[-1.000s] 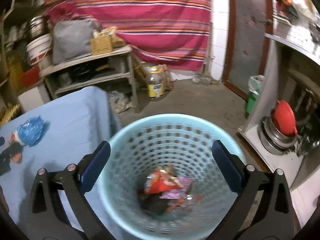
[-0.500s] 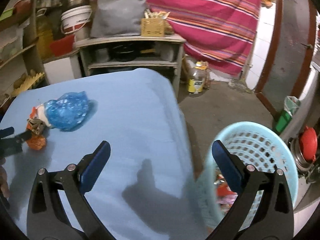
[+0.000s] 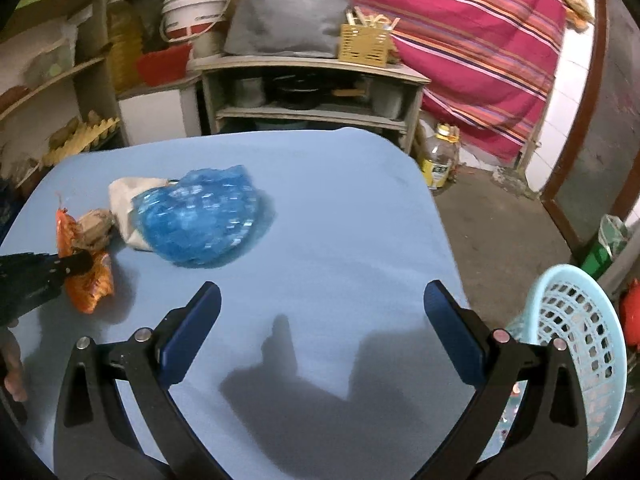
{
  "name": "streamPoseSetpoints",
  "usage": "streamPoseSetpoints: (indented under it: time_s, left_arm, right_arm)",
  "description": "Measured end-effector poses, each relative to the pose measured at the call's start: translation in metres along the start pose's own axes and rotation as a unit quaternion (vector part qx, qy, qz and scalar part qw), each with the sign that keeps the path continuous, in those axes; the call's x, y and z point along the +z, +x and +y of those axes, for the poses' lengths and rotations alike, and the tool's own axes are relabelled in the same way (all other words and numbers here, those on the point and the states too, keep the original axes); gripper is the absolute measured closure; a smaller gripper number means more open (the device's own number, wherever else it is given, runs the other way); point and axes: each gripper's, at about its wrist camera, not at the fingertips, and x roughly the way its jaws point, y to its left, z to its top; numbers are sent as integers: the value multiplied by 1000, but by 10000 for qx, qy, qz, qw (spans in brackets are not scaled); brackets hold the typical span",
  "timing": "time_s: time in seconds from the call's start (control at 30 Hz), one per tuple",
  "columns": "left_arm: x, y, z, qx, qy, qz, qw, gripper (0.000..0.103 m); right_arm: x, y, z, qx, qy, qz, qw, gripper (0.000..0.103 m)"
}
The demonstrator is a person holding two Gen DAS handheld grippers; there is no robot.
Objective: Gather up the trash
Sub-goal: 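Grasp the orange chip bag with the left tool while the right tool grasps the blue plastic bag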
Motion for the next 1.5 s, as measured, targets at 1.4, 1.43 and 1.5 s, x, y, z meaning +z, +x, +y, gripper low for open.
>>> streamPoseSetpoints:
  time_s: [1.4, 1.43, 1.5]
  left_arm:
    - [-4, -55, 119, 555, -815, -384, 9944, 31]
    - [-6, -57, 116, 586, -787, -477, 9940, 29]
    - [-8, -59, 111, 507, -697, -482, 9951, 29]
  right_arm:
    - [29, 36, 51, 641, 124, 161, 9977, 80]
    - [25, 28, 47, 635, 142, 141, 9978, 80]
    - [17, 14, 41, 612, 172, 78, 9979, 80]
